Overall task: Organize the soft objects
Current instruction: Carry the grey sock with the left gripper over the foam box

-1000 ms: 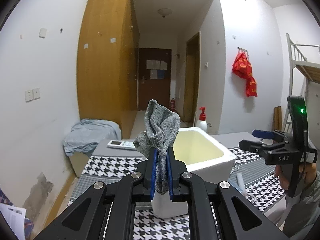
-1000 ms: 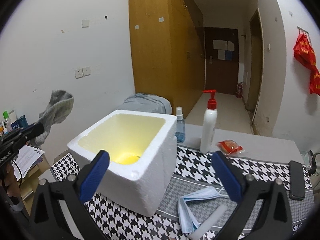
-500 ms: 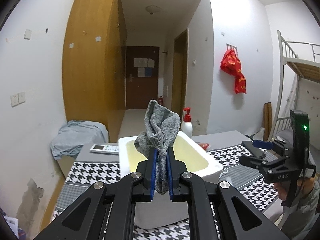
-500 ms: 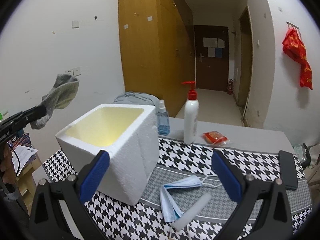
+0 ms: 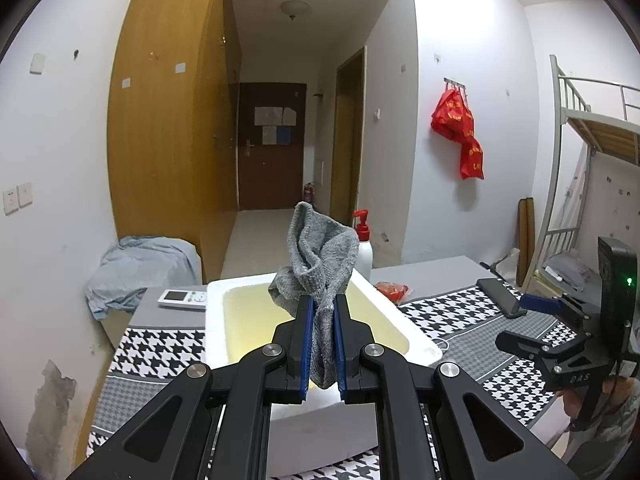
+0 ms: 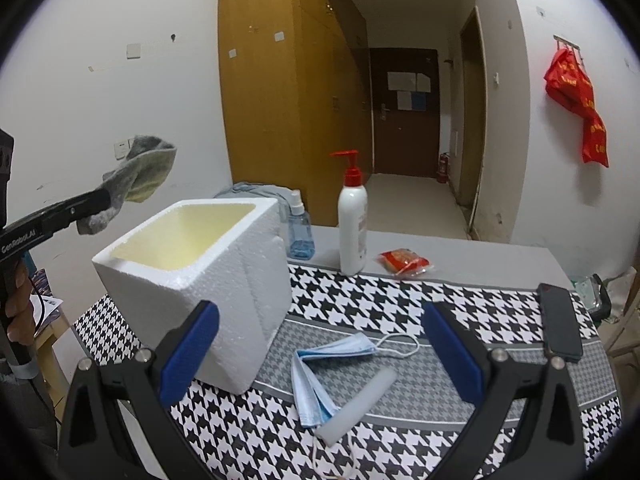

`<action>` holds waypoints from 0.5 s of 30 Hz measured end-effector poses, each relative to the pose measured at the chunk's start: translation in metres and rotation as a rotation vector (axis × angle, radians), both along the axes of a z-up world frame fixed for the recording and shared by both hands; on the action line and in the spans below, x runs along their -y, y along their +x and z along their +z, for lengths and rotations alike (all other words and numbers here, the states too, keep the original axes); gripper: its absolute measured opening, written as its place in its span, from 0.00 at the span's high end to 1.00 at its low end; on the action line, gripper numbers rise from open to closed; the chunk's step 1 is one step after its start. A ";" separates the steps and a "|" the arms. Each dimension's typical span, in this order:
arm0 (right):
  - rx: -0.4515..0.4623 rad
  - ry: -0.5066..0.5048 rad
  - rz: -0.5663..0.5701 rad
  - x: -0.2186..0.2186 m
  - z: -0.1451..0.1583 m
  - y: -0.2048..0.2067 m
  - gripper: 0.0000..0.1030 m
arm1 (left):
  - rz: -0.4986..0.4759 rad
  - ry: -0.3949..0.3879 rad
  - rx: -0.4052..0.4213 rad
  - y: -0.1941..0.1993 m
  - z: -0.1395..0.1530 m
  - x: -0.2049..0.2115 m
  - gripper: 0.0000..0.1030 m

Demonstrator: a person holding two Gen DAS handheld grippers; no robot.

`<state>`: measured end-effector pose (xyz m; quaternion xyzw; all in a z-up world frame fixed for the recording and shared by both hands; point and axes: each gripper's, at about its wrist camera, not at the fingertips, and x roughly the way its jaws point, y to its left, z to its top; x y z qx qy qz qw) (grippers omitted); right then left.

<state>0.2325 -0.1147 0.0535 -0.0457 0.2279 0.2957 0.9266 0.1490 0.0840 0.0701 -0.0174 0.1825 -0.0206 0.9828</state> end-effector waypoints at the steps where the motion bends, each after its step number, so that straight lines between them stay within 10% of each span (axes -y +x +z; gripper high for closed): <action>1: -0.002 0.001 -0.004 0.002 -0.001 0.000 0.00 | -0.006 0.001 0.000 0.001 0.000 0.001 0.90; 15: -0.022 0.000 -0.052 0.020 -0.011 0.001 0.00 | -0.034 0.000 -0.037 0.026 -0.003 0.012 0.90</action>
